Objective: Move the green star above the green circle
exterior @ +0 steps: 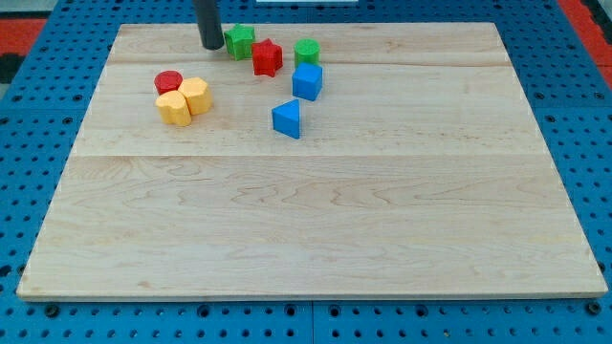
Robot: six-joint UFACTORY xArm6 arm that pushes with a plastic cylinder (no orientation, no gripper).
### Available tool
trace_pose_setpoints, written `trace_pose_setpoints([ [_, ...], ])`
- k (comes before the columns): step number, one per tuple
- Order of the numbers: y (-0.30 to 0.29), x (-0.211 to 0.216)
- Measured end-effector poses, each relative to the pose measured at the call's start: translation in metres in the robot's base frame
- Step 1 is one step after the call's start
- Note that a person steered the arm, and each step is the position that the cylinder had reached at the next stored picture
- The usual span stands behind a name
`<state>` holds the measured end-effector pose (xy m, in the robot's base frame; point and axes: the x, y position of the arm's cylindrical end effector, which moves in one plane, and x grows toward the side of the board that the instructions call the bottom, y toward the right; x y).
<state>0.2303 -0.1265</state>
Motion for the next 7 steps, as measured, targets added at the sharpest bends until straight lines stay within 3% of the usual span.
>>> trace_pose_setpoints([
  [3,0.01,-0.001],
  [6,0.1,-0.011],
  [7,0.102,-0.011],
])
